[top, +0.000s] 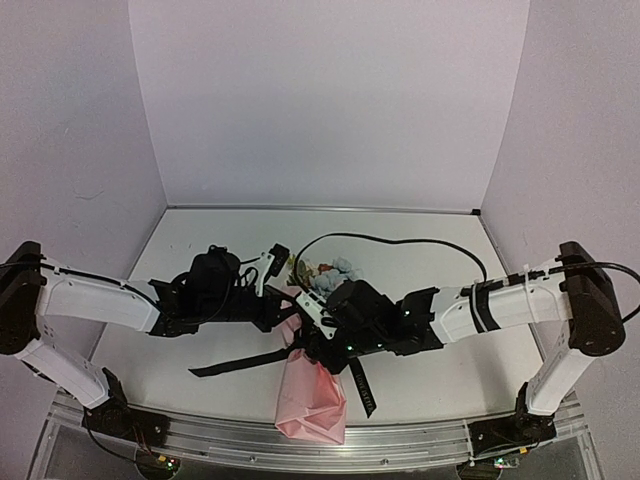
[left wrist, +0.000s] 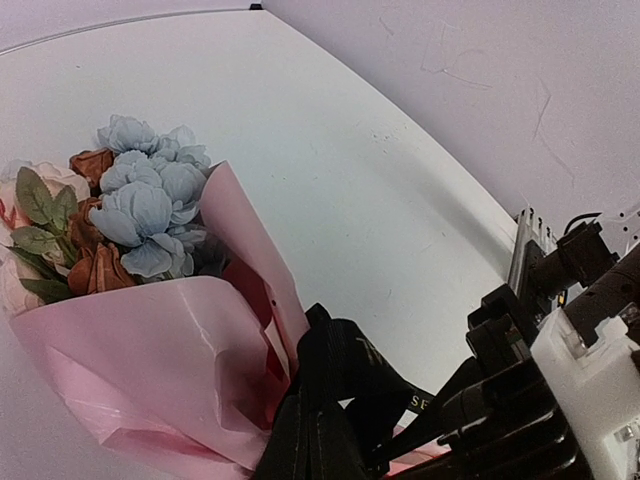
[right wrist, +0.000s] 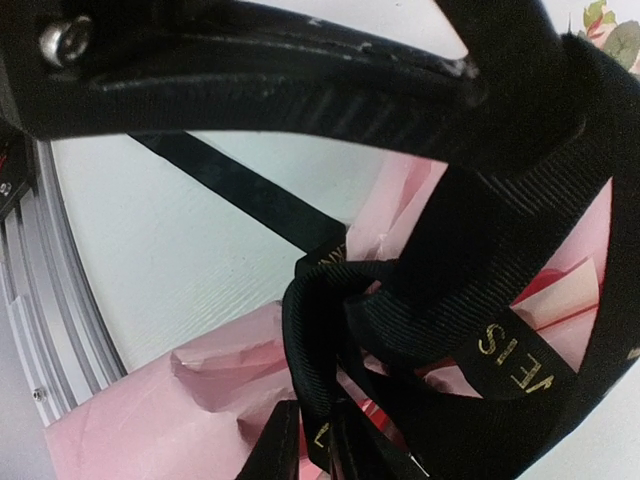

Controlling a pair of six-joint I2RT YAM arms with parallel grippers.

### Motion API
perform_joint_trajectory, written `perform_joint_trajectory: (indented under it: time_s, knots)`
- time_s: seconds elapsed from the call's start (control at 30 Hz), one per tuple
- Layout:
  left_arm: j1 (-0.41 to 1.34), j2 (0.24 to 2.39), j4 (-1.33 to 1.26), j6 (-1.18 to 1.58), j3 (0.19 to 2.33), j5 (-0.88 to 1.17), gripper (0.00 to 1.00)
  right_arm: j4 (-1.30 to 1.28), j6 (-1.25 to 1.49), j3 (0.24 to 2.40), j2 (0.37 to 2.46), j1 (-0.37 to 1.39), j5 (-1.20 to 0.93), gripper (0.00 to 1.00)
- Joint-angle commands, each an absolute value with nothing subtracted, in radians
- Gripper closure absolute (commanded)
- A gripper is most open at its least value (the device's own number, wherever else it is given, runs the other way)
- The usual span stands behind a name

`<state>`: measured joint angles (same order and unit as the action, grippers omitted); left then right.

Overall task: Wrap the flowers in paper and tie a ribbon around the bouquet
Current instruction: Cross the half-tied ribbon over the folded bouquet.

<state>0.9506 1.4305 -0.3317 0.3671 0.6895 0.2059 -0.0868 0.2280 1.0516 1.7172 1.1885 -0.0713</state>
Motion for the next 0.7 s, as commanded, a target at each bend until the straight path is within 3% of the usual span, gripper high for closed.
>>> perform_joint_trajectory:
  time_s: [0.0,0.67]
  knots:
    - [0.937,1.385,-0.35,0.373,0.67,0.175,1.0,-0.074,0.236,1.03,1.68,1.194,-0.051,0.97]
    - [0.898,1.233,-0.31,0.432,0.565,0.11,1.0,-0.195,0.26,0.912,1.544,1.209,0.108,1.0]
